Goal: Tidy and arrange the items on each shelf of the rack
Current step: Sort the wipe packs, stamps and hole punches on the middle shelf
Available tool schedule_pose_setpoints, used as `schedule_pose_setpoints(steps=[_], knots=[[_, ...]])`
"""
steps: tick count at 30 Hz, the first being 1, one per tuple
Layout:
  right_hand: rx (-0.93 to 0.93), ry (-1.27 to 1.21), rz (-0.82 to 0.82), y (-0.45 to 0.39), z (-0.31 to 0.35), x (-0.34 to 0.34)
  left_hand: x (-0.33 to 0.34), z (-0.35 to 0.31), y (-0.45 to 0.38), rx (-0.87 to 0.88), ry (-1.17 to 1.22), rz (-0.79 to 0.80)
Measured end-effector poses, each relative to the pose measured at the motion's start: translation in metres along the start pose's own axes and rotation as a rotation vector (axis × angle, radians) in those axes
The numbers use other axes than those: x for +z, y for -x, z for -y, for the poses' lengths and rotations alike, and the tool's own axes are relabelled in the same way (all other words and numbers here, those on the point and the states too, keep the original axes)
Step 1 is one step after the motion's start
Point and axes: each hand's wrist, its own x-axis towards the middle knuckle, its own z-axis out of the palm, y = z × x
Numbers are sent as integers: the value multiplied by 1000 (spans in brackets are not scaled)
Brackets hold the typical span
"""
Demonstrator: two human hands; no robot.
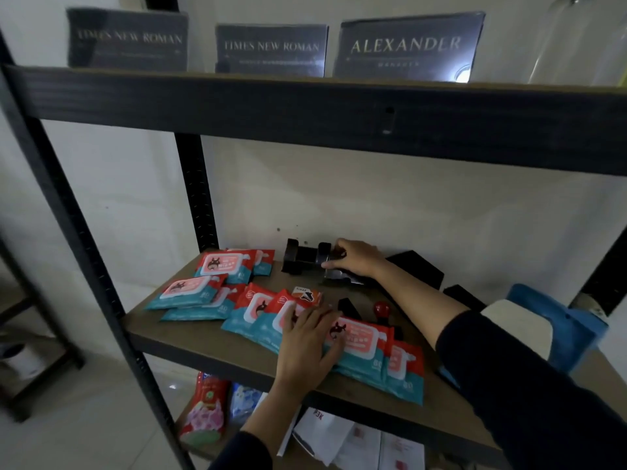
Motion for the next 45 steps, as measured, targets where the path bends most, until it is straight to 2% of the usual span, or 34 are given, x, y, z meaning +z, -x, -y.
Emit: schedule_pose_setpoints(steps=[3,7,11,16,18,21,23,26,33,35,40,45], knots=[[-18,134,-179,4,5,12,-1,-1,1,-9,5,7],[-53,270,-237,5,8,22,-1,-1,2,0,3,-8],[-21,156,-215,9,-1,33,0,0,3,4,12,-8],[-50,49,-53,14,2,29,0,0,1,2,-2,-10],[-58,45,-80,19,1,23,0,0,2,3,1,-8],[-72,-14,-225,31,-7,14,0,0,2,3,-3,-9],[-12,-62,-284,44,-18,9,1,1,2,11,-5,-17],[99,-46,-206,68,-40,8,1,2,2,18,8,-26],[176,62,-38,101,-50,31,2,2,2,30,-16,-34],[196,-12,-83,102,-52,37,1,3,2,33,-17,-36],[148,-190,-373,116,-55,31,1,2,3,34,4,-41],[145,-235,-434,135,-56,35,2,3,3,30,-4,-29]])
